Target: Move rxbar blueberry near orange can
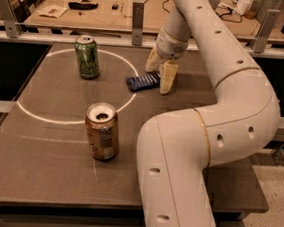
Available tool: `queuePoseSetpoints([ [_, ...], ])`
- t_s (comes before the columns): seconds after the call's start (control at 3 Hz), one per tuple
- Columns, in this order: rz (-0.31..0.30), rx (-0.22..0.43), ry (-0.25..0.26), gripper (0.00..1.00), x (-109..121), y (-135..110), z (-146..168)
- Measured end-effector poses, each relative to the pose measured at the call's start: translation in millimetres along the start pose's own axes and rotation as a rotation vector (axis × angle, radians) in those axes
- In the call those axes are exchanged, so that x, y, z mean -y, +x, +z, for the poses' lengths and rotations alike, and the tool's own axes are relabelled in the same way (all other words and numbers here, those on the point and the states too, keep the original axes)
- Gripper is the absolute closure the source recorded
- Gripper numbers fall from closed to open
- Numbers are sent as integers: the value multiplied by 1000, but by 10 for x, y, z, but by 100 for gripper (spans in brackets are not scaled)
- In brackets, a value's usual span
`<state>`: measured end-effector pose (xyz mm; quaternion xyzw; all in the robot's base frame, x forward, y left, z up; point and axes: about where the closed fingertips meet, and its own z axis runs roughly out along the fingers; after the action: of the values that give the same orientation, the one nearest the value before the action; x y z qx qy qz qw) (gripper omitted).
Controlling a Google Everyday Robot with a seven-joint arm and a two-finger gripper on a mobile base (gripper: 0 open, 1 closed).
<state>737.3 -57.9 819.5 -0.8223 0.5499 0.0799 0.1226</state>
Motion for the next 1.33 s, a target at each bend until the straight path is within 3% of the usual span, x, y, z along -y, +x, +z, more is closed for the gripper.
queuePoseSetpoints([
  [1.33,3,-5,2,49,-11,-1,-41],
])
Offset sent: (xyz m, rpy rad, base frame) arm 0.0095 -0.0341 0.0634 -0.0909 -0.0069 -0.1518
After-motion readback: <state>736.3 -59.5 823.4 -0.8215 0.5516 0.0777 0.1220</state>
